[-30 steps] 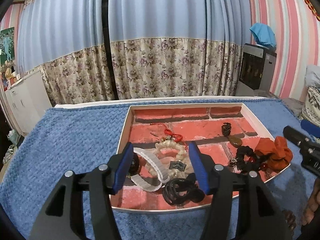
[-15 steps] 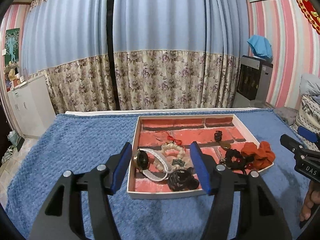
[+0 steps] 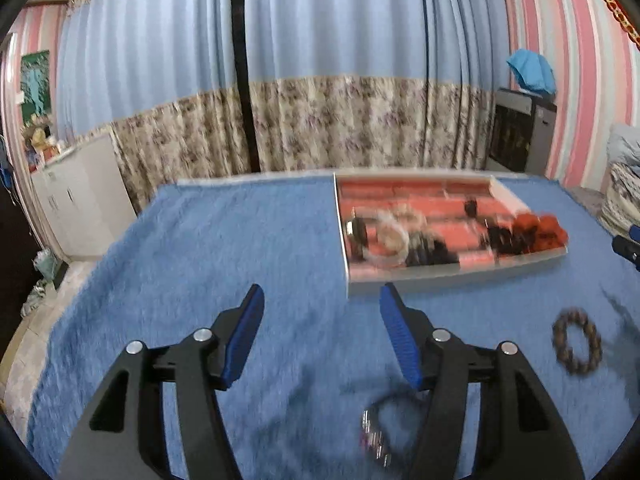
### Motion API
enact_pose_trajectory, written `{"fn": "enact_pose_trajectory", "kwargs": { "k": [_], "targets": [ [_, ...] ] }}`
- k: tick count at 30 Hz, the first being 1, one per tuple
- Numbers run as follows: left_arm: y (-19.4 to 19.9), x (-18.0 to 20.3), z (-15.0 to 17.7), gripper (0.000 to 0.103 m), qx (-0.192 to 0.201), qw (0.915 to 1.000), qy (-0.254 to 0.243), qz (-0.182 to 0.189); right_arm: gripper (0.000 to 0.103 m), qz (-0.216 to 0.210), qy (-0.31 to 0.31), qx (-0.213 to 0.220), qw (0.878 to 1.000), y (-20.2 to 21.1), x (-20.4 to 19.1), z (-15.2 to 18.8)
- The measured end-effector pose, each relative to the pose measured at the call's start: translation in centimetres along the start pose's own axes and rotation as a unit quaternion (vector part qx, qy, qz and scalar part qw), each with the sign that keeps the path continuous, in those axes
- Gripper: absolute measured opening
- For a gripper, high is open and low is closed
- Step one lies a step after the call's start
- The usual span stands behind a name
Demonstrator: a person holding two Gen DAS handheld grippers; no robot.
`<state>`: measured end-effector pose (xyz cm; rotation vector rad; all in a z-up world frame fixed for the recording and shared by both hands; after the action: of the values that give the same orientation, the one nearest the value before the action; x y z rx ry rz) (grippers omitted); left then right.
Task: Organize jewelry
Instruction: 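Grasp black leather cord bracelet with left tool while right tool approaches wooden bead bracelet, then grasp wooden bead bracelet with right tool while left tool lifts cord bracelet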
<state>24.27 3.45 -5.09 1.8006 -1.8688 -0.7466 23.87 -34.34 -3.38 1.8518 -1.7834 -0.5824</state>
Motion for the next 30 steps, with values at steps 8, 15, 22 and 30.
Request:
{"fn": "enact_pose_trajectory", "kwargs": {
  "k": [8,15,22,30],
  "targets": [
    [-0.6,2.2,5.4,0.06,-0.082,0.9961,-0.017,0.027,0.083,-0.022,-0.003,-0.053,0.998,-1.3,-0.9,4.0],
    [-3.1,2.6,6.5,0.039,-0.136,0.9902,-0.017,0.029,0.083,-0.028,0.003,-0.075,0.997,-2.4,-1.9,4.9],
    [-3.0,2.9,5.9,0.015,-0.118,0.9917,-0.014,0.049,0.068,-0.034,-0.013,-0.119,0.992,-4.6,-2.0,5.6],
    [-3.6,3.5,5.6,0.015,-0.125,0.9906,-0.022,0.05,0.036,-0.037,0.019,-0.158,0.987,-5.5,-2.8,6.5]
  ]
}}
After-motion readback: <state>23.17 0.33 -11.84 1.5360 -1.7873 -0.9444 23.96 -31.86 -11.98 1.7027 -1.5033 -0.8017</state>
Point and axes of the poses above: each gripper's, at about its wrist camera, not at the fingertips, and y roughly against the way its jaws point, x to its right, z to its underside, the point moved 2 cm from there along -y, roughly the way its jaws point, and after that the axes turned 6 degrees about -x, right-handed, at the moved point
